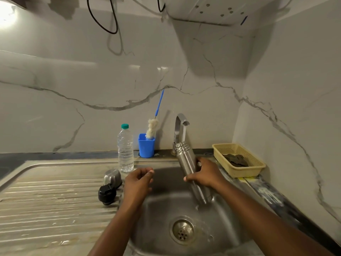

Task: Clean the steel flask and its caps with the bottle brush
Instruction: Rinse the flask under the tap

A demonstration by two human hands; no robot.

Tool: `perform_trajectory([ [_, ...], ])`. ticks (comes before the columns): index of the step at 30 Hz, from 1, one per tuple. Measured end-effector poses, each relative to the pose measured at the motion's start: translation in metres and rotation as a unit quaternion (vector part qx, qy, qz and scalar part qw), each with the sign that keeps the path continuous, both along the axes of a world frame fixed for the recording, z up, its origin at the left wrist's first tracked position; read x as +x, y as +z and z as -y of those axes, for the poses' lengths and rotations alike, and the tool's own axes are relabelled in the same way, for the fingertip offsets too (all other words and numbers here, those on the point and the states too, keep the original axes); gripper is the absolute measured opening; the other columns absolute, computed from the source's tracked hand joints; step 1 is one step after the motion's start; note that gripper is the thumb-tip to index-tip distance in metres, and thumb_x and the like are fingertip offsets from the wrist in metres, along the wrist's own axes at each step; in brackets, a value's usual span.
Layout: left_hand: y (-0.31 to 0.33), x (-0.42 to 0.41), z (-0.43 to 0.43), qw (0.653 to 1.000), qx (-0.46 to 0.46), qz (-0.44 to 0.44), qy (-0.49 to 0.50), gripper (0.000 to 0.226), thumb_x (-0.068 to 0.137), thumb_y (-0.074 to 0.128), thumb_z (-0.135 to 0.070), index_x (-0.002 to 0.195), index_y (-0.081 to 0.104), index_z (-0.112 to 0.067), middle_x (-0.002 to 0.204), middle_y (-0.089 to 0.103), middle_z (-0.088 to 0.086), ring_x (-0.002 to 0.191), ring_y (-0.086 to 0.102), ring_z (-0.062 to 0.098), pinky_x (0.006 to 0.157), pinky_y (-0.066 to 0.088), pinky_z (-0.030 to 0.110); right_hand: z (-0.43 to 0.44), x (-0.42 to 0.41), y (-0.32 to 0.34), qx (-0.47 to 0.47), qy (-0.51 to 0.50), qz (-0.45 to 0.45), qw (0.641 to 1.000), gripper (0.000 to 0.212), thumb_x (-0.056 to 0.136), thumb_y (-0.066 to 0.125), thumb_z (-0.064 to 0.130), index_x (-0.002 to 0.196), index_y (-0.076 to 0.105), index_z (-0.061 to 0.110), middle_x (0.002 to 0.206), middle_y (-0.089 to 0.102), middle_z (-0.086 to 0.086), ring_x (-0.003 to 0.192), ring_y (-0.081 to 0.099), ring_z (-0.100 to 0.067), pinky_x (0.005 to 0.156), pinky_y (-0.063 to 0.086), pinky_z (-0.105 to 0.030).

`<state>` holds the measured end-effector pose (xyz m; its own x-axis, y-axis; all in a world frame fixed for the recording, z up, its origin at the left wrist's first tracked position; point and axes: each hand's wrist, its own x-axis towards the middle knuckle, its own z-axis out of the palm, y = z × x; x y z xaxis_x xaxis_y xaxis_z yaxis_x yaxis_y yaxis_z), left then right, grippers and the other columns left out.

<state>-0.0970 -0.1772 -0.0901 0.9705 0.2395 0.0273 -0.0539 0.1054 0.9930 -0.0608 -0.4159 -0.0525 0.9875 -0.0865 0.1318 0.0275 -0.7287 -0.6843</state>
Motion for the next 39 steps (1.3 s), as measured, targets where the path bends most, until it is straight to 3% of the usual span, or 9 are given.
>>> perform_trajectory([
  [11,0.001,-0.004,0.001,1.000,0.014,-0.009,-0.002,0.008,0.101,0.069,-0.020,0.105,0.076,-0.021,0.103,0.078,0.006,0.103,0.073,0.024,0.094,0.061,0.051,0.006,-0.007,0.012,-0.044,0.014,0.002,0.999,0.097,0.067,0.094,0.041,0.150,0.048,0.021,0.143,0.062,-0.005,0.121,0.063,-0.023,0.087,0.048,-0.027],
  [19,0.006,-0.005,0.002,1.000,0.025,-0.004,-0.013,0.012,0.101,0.068,-0.021,0.110,0.076,-0.023,0.105,0.078,0.004,0.105,0.073,0.023,0.096,0.061,0.051,0.008,-0.013,0.009,0.006,-0.004,0.015,1.000,0.095,0.064,0.096,0.039,0.147,0.052,0.024,0.137,0.066,-0.002,0.103,0.061,-0.014,0.085,0.049,-0.027],
  [25,0.009,0.005,0.003,1.000,0.020,-0.012,-0.015,0.014,0.103,0.065,-0.019,0.112,0.075,-0.019,0.105,0.077,0.010,0.101,0.072,0.026,0.093,0.060,0.049,0.016,-0.014,0.015,-0.011,0.006,0.005,1.000,0.099,0.067,0.095,0.037,0.151,0.047,0.022,0.141,0.063,-0.005,0.107,0.061,-0.016,0.085,0.047,-0.026],
  [29,0.020,0.029,0.014,0.997,0.070,-0.010,-0.040,0.018,0.105,0.063,-0.021,0.119,0.072,-0.020,0.111,0.074,0.007,0.103,0.070,0.023,0.092,0.061,0.044,0.023,-0.020,0.012,-0.131,0.035,0.017,0.991,0.094,0.069,0.092,0.040,0.150,0.046,0.031,0.141,0.063,0.000,0.115,0.064,-0.018,0.089,0.051,-0.027],
  [32,0.031,0.059,0.027,0.992,0.116,0.004,-0.057,0.026,0.106,0.059,-0.020,0.131,0.067,-0.016,0.121,0.069,0.004,0.107,0.067,0.020,0.091,0.058,0.036,0.027,-0.028,0.009,-0.270,0.046,0.072,0.959,0.083,0.073,0.085,0.049,0.146,0.045,0.040,0.138,0.062,0.005,0.116,0.061,-0.016,0.092,0.053,-0.032],
  [36,0.043,0.092,0.042,0.986,0.156,-0.010,-0.062,0.037,0.108,0.054,-0.023,0.144,0.060,-0.016,0.135,0.064,0.009,0.123,0.061,0.028,0.112,0.050,0.051,0.032,-0.033,0.012,-0.419,0.041,0.078,0.904,0.079,0.078,0.079,0.050,0.147,0.041,0.042,0.139,0.054,0.001,0.126,0.052,-0.024,0.100,0.045,-0.045],
  [39,0.048,0.109,0.053,0.984,0.148,-0.030,-0.089,0.043,0.109,0.052,-0.022,0.152,0.052,-0.017,0.144,0.058,0.010,0.133,0.055,0.029,0.118,0.044,0.052,0.036,-0.032,0.016,-0.471,0.038,0.075,0.878,0.078,0.081,0.080,0.043,0.148,0.039,0.041,0.144,0.052,-0.003,0.132,0.047,-0.027,0.107,0.041,-0.053],
])
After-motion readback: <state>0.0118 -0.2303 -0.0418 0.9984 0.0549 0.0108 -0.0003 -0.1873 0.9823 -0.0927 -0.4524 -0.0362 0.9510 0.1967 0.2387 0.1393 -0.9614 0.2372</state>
